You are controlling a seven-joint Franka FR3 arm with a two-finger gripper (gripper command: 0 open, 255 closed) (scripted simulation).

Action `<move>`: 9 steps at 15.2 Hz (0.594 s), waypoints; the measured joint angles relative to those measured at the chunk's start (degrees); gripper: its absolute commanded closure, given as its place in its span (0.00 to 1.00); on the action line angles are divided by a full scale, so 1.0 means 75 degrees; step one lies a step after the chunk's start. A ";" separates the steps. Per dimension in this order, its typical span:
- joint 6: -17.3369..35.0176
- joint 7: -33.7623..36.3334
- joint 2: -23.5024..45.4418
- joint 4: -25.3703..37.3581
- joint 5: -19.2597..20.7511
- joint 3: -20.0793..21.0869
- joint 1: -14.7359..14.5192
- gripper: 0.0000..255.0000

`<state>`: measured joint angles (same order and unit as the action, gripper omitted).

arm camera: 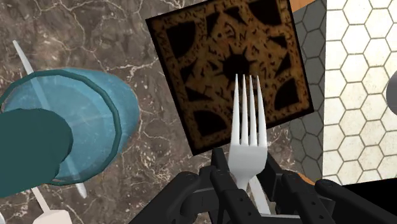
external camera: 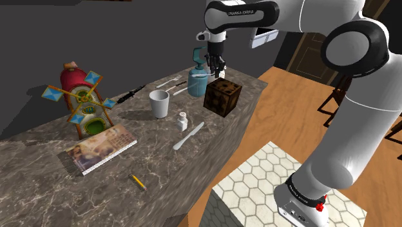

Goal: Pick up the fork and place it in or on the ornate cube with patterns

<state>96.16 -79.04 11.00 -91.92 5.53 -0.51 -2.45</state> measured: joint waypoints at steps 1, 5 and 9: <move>0.0033 -0.0179 -0.0015 -0.0030 0.0007 -0.0075 0.0108 1.00; 0.0310 -0.0849 -0.0160 -0.0381 0.0042 -0.0371 0.0517 1.00; 0.0519 -0.1276 -0.0183 -0.0569 0.0058 -0.0559 0.0774 1.00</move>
<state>100.05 -88.61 9.63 -96.19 5.97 -4.70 3.35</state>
